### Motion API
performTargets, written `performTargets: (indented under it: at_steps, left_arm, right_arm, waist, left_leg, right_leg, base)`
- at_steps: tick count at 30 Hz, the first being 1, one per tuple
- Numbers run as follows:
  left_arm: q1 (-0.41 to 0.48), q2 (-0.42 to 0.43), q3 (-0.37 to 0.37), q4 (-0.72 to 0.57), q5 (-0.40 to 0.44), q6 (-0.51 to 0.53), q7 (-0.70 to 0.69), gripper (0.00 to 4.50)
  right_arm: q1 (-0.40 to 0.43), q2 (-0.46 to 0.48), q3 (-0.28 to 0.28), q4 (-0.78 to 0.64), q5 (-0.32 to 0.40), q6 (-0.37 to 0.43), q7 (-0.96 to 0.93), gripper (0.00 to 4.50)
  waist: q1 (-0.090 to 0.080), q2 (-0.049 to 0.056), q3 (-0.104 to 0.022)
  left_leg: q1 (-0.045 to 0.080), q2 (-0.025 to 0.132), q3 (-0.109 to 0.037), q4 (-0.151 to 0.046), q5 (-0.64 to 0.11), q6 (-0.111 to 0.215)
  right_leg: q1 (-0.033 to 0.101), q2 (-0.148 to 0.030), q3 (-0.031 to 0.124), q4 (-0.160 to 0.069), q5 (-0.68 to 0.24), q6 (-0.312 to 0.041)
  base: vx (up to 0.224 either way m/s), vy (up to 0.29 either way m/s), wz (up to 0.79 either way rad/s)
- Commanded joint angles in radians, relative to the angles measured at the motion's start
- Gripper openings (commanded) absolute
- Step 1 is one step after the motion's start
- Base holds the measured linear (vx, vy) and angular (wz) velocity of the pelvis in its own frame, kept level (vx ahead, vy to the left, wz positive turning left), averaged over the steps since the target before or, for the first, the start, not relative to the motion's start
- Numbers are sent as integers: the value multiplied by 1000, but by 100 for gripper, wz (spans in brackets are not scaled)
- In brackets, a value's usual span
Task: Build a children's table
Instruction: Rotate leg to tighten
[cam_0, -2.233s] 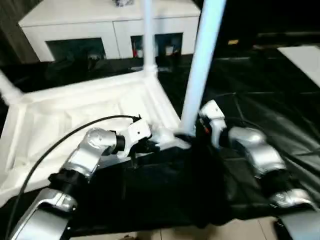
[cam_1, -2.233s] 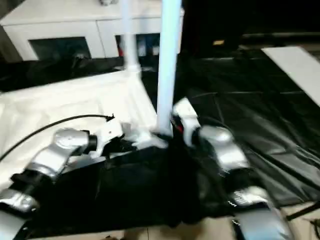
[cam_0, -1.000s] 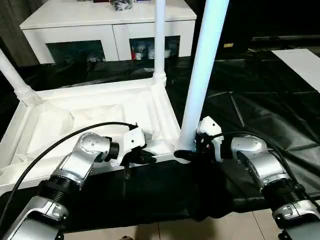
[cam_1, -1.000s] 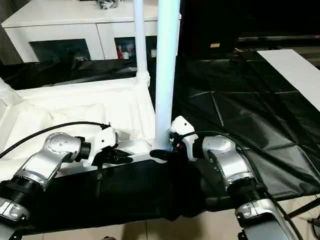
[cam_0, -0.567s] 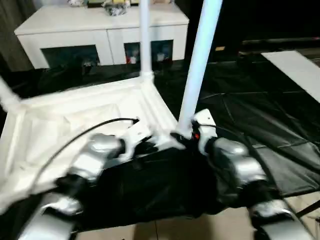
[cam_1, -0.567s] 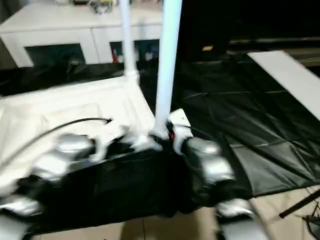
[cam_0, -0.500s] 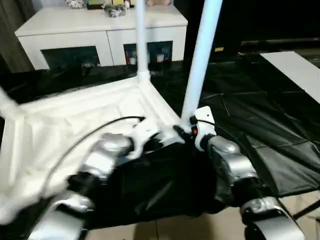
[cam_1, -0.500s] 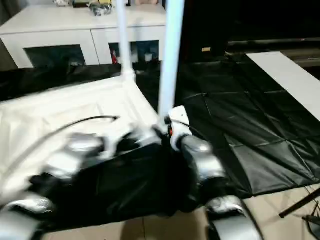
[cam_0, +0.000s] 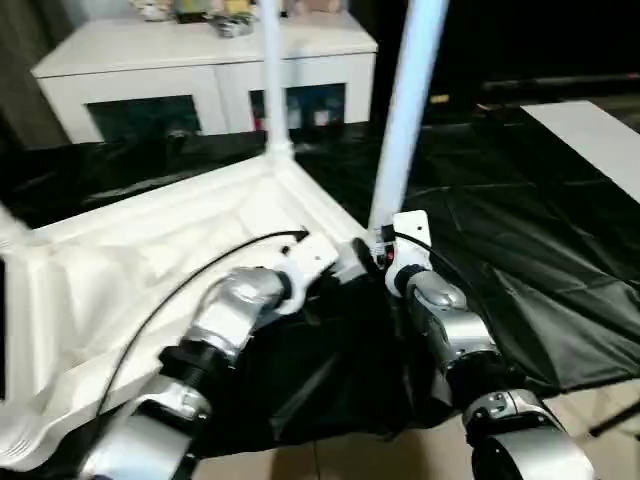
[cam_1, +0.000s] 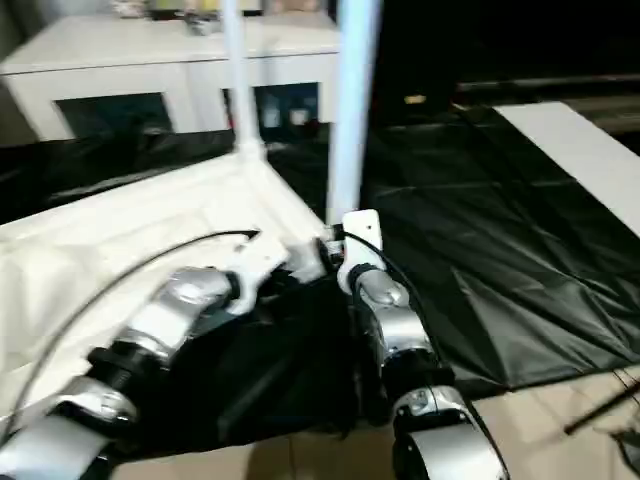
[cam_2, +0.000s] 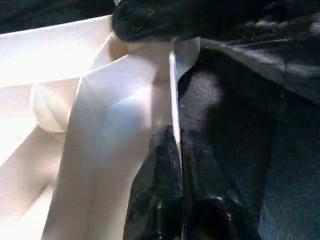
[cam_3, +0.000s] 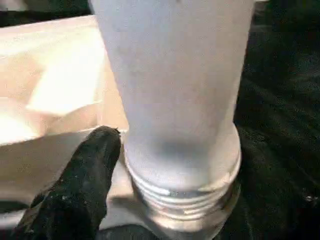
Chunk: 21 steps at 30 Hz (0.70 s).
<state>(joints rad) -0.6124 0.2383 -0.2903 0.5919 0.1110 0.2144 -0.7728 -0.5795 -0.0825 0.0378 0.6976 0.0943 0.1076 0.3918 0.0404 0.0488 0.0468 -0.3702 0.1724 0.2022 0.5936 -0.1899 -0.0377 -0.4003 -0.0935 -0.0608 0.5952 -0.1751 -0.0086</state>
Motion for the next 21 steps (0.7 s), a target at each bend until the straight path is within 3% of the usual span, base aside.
performTargets:
  at_steps: [1,5,6,8,10,15,18,21]
  left_arm:
    - [49,61,-43,-15,-2,-18,-138,0]
    - [81,143,-75,-97,-49,-27,-314,0]
    - [88,166,-84,-118,-55,-27,-353,0]
    - [94,191,-96,-139,-62,-33,-395,0]
    - [103,208,-93,-170,-79,-22,-434,0]
    - [115,236,-93,-216,-102,-4,-482,0]
    - [116,238,-93,-218,-104,-1,-486,0]
    - [120,239,-92,-226,-103,8,-493,0]
  right_arm:
    - [24,-69,84,-104,19,37,221,402]
    - [81,-194,143,-205,37,33,444,402]
    - [91,-221,148,-223,49,38,491,402]
    - [98,-246,150,-239,61,38,545,402]
    - [100,-266,146,-250,66,45,583,402]
    - [73,-286,145,-236,77,36,633,402]
    - [68,-285,151,-230,72,34,646,402]
    - [64,-278,156,-214,68,32,666,364]
  waist:
    - [8,-13,-59]
    - [12,-9,-66]
    - [20,-8,-71]
    - [26,-5,-71]
    - [29,-5,-71]
    - [34,-5,-64]
    - [35,-7,-63]
    - [36,-10,-65]
  left_leg:
    - [3,54,-35,-84,-267,42]
    - [4,57,-31,-74,-190,70]
    - [4,59,-27,-66,-120,98]
    - [6,58,-23,-60,-91,120]
    - [7,60,-23,-61,-103,124]
    - [12,64,-26,-72,-189,64]
    - [12,62,-26,-73,-201,50]
    - [12,61,-25,-71,-189,49]
  right_leg:
    - [41,-64,42,-76,-283,-178]
    - [44,-60,40,-60,-151,-225]
    - [47,-55,37,-43,-25,-261]
    - [44,-53,36,-37,30,-290]
    - [44,-56,35,-38,14,-298]
    - [43,-58,37,-50,-121,-278]
    - [42,-58,39,-52,-146,-266]
    - [42,-59,39,-52,-141,-263]
  base:
    - [0,0,0]
    - [40,-15,0]
    - [57,-8,1]
    - [28,-4,1]
    - [0,0,0]
    - [0,0,0]
    - [0,0,0]
    - [0,0,0]
